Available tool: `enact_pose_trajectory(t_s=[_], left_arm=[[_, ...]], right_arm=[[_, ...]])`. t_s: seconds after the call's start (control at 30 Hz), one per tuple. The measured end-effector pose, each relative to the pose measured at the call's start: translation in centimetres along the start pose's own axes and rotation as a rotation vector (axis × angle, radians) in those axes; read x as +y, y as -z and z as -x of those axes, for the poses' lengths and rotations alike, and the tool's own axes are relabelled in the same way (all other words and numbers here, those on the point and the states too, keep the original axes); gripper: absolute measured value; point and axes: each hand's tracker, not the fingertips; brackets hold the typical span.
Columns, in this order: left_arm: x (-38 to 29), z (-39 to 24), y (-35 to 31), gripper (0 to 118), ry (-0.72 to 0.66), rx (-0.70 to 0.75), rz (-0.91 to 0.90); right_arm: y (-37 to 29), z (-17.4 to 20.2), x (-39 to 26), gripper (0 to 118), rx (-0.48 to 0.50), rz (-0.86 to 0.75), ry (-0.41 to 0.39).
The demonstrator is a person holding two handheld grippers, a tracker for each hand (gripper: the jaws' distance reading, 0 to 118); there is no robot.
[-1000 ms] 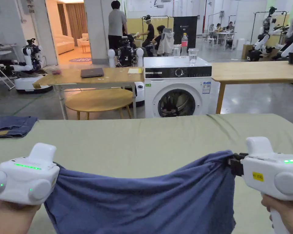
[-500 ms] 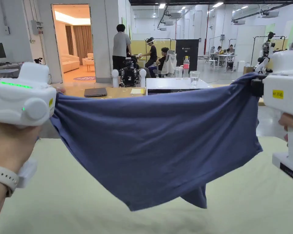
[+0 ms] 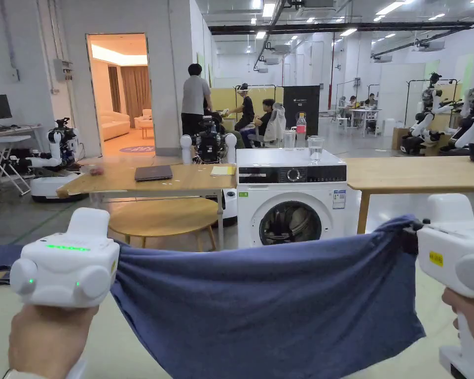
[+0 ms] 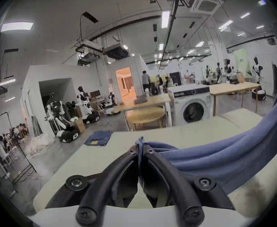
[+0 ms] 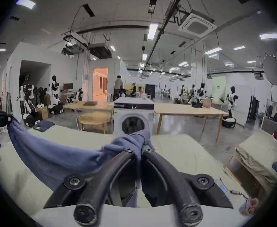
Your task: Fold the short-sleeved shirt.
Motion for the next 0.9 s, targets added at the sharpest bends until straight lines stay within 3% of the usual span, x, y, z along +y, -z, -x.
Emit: enact_pose_trajectory(t_s=[0.13,0.3,0.47,0.63,0.67,0.7,0.73,0.77,0.8,0.83,0.87,0.9], left_arm=[[-3.9,0.2,-2.8,0,-0.047,-0.045,0.036],[-9.0,1.1,-10.7,0,-0.047,-0.115,0.074],[-19.3,1.3,-16.5,0,-0.062,-0.158,0.26],[-28.6,1.9,-17.9,1,-0.106,-0.23,0.416],[-29.3,2.0,-18.2,11,-0.102,-0.208,0.416],[-29.5,2.2,-18.6,37,-0.102,-0.187,0.423],[-29.4,2.4,-19.1,71,-0.122,-0.171,0.413],[-28.8,2.6,-20.0,93,-0.153,-0.137,0.381],[-28.0,2.4,-20.7,100,-0.17,-0.139,0.352],[-27.1,2.2,-21.2,100,-0.18,-0.162,0.322],[-25.4,1.5,-21.7,113,-0.166,-0.186,0.27],[-23.6,0.6,-22.1,115,-0.143,-0.184,0.225]], right_arm=[[-2.6,-0.6,-3.6,2,0.016,0.036,-0.044],[-10.4,-1.0,-8.9,2,0.024,0.069,-0.067],[-17.4,-0.2,-18.0,2,0.042,0.222,-0.114],[-20.5,0.1,-27.9,3,0.068,0.429,-0.016],[-20.9,0.1,-29.1,7,0.04,0.454,-0.005],[-21.3,-0.1,-29.5,17,0.036,0.457,0.011],[-21.7,-0.2,-29.4,36,0.034,0.455,0.043],[-24.5,1.5,-25.4,53,0.024,0.443,0.046],[-25.2,2.0,-24.3,62,0.003,0.41,0.057],[-25.7,2.6,-22.9,62,0.013,0.367,0.088],[-26.1,3.3,-21.3,88,0.044,0.322,0.117],[-23.2,2.2,-23.3,106,0.074,0.274,0.121]])
